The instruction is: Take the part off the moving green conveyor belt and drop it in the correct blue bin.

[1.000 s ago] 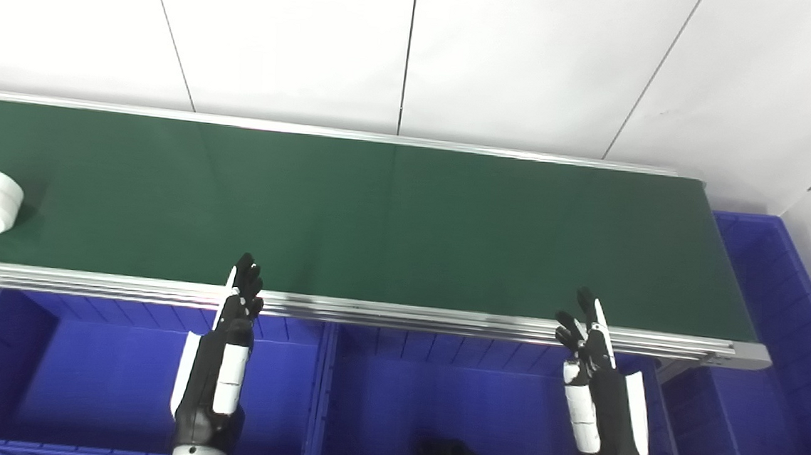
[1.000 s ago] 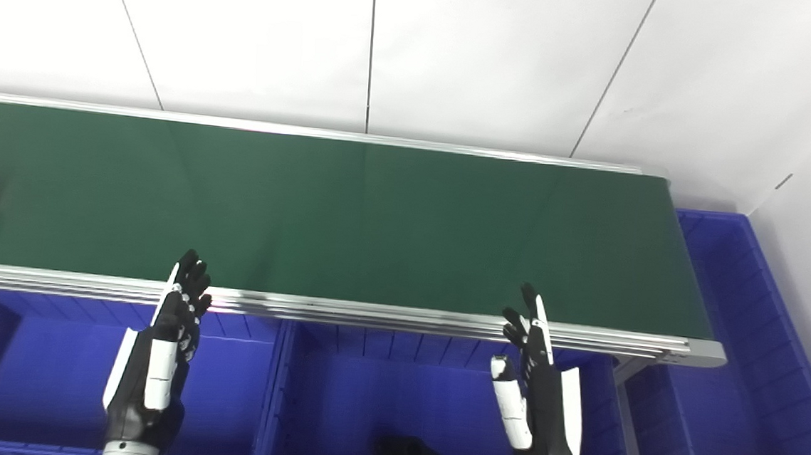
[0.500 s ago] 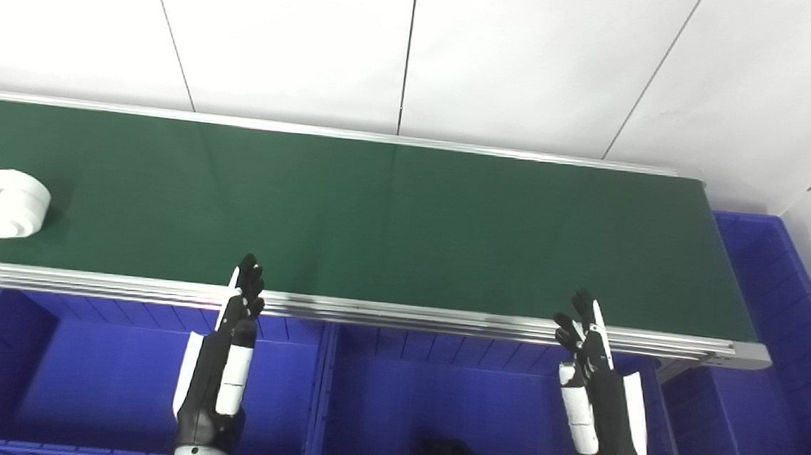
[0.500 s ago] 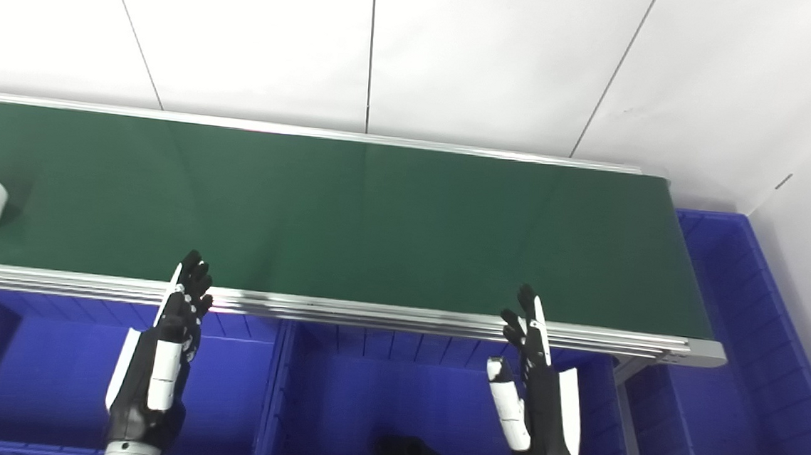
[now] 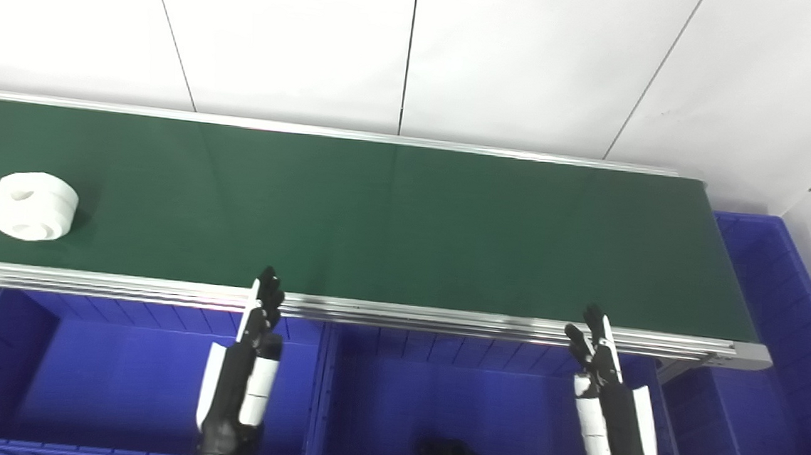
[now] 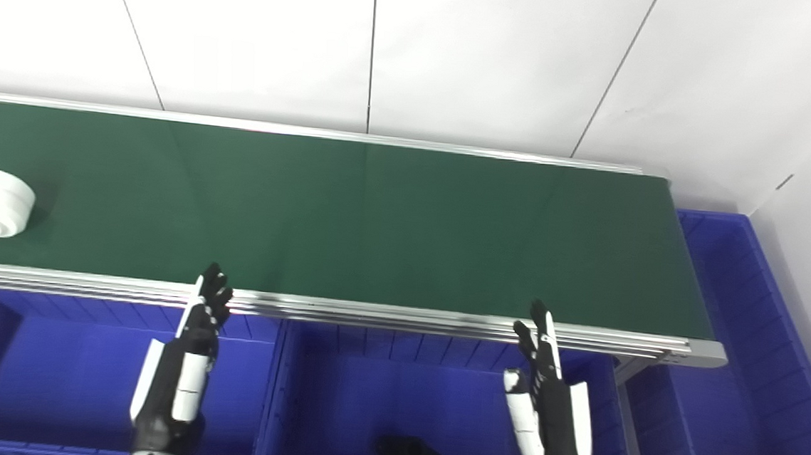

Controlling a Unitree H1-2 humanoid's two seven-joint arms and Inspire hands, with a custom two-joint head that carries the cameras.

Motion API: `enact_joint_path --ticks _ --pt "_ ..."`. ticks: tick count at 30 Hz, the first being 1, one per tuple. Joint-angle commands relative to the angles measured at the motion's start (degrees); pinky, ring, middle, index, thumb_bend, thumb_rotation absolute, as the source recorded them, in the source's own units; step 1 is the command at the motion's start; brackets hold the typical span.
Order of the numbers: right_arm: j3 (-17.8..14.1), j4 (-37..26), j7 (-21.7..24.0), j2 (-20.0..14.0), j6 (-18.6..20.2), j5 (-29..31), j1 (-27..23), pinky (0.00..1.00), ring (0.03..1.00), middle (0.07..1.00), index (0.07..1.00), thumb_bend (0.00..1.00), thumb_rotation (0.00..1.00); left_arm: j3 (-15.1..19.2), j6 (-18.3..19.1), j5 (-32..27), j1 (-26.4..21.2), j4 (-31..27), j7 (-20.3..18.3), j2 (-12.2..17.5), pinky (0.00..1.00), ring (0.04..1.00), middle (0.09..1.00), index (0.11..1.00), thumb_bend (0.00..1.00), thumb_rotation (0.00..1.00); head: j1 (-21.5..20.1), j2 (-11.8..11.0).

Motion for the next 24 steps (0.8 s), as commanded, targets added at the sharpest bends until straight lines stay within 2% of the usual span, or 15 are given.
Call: enact_joint_path --ticks 1,4,7,9,10,11,13,18,19,21,23,24 --pt "-0.5 -0.4 -0.2 -0.4 -4.5 1.0 -0.3 0.92 0.919 0.979 0.982 0.75 1.00 -0.5 -2.7 1.1 -0.4 -0.5 1.0 -0.8 1.00 0.966 1.000 1.000 0.76 1.00 0.4 -0.3" --pt "-0.9 0.5 0.0 -0.9 -5.2 1.8 -0.6 0.91 0.918 0.976 0.975 0.76 1.00 -0.8 -2.6 0.9 -0.5 -0.2 1.1 -1.1 1.00 0.964 1.000 1.000 0.77 0.98 1.4 -1.0" --pt "-1.3 2.2 -0.1 -1.3 -7.1 2.8 -0.9 0.90 0.908 0.968 0.967 0.76 1.00 -1.1 -4.2 1.6 -0.9 1.1 1.9 -1.3 1.00 0.967 1.000 1.000 0.76 0.96 2.7 -1.8" --pt "-1.6 3.4 -0.1 -1.5 -8.5 3.2 -1.2 0.89 0.900 0.969 0.963 0.75 1.00 -1.3 -5.3 2.4 -1.2 2.2 2.4 -1.6 1.00 0.962 1.000 1.000 0.71 0.97 4.0 -2.7" --pt "-1.8 4.2 -0.1 -1.7 -9.1 3.4 -1.3 0.89 0.900 0.969 0.963 0.75 1.00 -1.4 -5.6 2.3 -1.3 2.7 2.5 -1.7 1.00 0.962 1.000 1.000 0.71 0.97 5.1 -4.2" --pt "-1.9 4.7 0.0 -1.9 -9.5 3.5 -1.4 0.89 0.908 0.975 0.970 0.70 1.00 -1.5 -5.8 2.3 -1.4 3.1 2.5 -1.8 0.98 0.955 0.991 1.000 0.70 0.95 5.1 -4.2" --pt "-2.2 6.3 0.4 -2.4 -10.7 4.6 -1.7 0.92 0.924 0.987 0.982 0.66 1.00 -1.7 -6.6 2.5 -1.6 4.5 2.9 -2.2 0.98 0.952 0.985 1.000 0.70 0.93 6.7 -6.2" --pt "-3.0 9.6 0.6 -3.3 -12.2 5.3 -2.7 0.97 0.956 1.000 1.000 0.56 1.00 -1.8 -10.7 3.7 -3.1 9.1 4.7 -3.1 0.89 0.920 0.958 1.000 0.69 0.89 9.6 -8.5" --pt "-3.0 10.4 1.0 -3.7 -12.6 6.0 -2.9 0.97 0.956 1.000 1.000 0.55 1.00 -1.8 -10.5 3.7 -3.2 9.4 4.9 -3.4 0.89 0.919 0.958 1.000 0.69 0.88 10.2 -9.0" --pt "-3.1 11.7 1.4 -4.2 -13.6 6.9 -3.4 0.99 0.977 1.000 1.000 0.49 1.00 -1.9 -9.9 3.5 -3.4 9.8 4.9 -3.7 0.87 0.912 0.953 1.000 0.71 0.88 10.9 -9.7" --pt "-3.3 12.6 1.4 -4.4 -14.3 6.7 -3.8 1.00 0.985 1.000 1.000 0.38 1.00 -1.9 -9.7 3.3 -3.6 10.1 4.9 -3.9 0.85 0.905 0.952 0.994 0.73 0.85 11.3 -10.2" --pt "-3.4 12.9 1.3 -4.4 -14.6 6.4 -3.9 1.00 0.984 1.000 1.000 0.37 1.00 -1.9 -9.7 3.2 -3.7 10.4 5.0 -4.0 0.84 0.904 0.952 0.993 0.73 0.85 11.4 -10.3"
